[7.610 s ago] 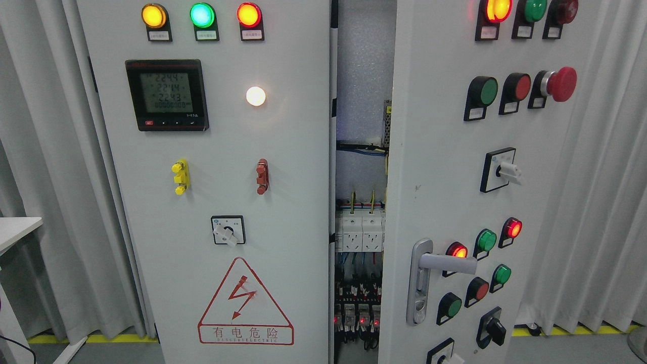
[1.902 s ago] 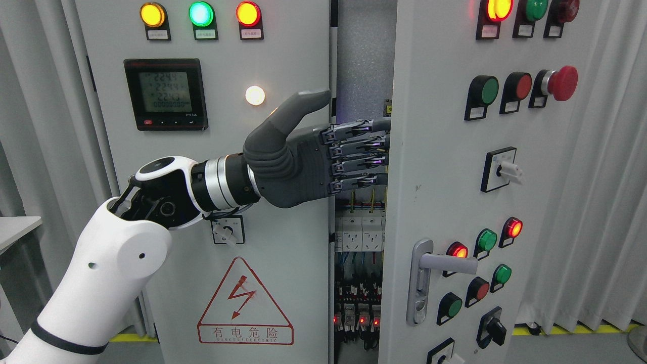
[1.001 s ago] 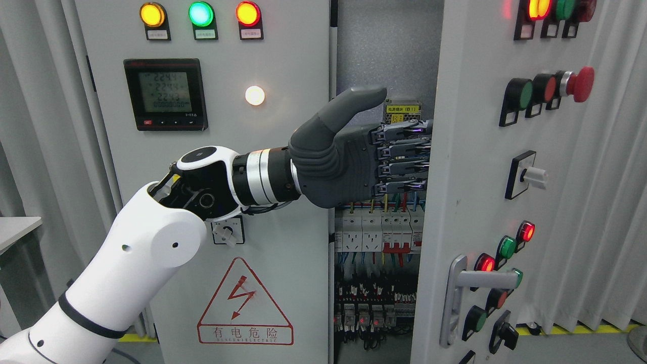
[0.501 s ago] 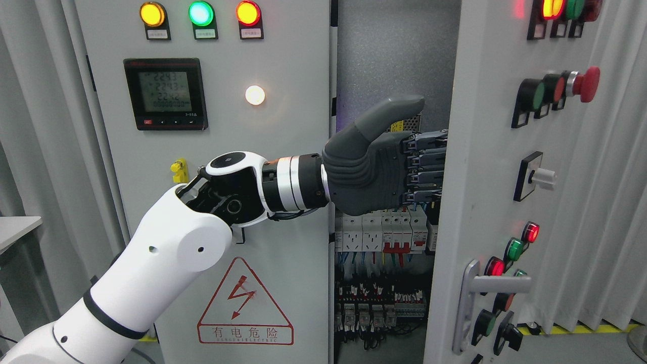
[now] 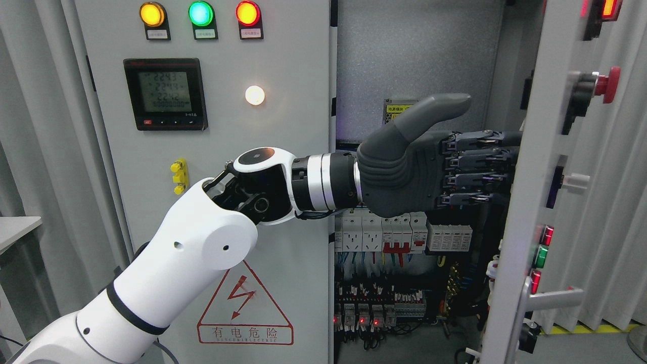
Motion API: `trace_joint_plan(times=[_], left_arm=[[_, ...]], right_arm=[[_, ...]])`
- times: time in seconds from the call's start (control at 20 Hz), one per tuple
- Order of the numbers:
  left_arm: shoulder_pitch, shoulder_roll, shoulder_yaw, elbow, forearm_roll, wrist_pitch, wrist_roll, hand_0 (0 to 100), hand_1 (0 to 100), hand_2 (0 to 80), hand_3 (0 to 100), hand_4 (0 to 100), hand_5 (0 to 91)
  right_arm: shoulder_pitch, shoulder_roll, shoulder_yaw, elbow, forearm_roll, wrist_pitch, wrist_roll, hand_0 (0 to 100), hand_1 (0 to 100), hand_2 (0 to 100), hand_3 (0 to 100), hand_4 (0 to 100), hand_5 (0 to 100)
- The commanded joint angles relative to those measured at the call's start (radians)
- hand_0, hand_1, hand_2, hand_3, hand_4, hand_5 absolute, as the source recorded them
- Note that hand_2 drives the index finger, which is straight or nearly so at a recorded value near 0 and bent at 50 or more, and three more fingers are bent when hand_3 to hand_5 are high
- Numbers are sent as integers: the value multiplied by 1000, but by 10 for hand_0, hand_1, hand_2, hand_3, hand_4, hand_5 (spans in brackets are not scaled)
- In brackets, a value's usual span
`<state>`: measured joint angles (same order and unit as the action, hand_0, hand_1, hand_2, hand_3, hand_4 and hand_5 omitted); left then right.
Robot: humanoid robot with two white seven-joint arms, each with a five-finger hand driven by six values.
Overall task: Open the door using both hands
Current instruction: 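Push the ajar door's inner edge outward with the left hand, then keep pushing the handled door wide open with the left hand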
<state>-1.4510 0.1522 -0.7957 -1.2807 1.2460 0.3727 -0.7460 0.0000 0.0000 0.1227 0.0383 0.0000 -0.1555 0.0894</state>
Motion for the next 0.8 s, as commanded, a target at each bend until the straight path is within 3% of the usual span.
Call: trace_joint_plan(times=[0.0, 0.35, 0.6, 0.75], left_arm=[[-34, -54, -46, 0, 29, -9, 17, 295, 0, 28, 27, 38, 0], [-54, -98, -98, 0, 32, -17, 43, 295, 0, 28, 27, 38, 0], [-104, -123, -175, 0, 91, -89, 86, 295, 0, 27, 27, 38, 0], [-106, -141, -178, 0, 93, -89, 120, 295, 0, 27, 27, 37, 0]], right_arm=[[-31, 0, 0, 0, -6, 1, 0, 219, 0, 0, 0, 0, 0], [-31, 0, 0, 0, -6, 1, 0, 219, 0, 0, 0, 0, 0], [-31, 0, 0, 0, -6, -1, 0, 219, 0, 0, 0, 0, 0], [-31, 0, 0, 0, -6, 1, 0, 219, 0, 0, 0, 0, 0]])
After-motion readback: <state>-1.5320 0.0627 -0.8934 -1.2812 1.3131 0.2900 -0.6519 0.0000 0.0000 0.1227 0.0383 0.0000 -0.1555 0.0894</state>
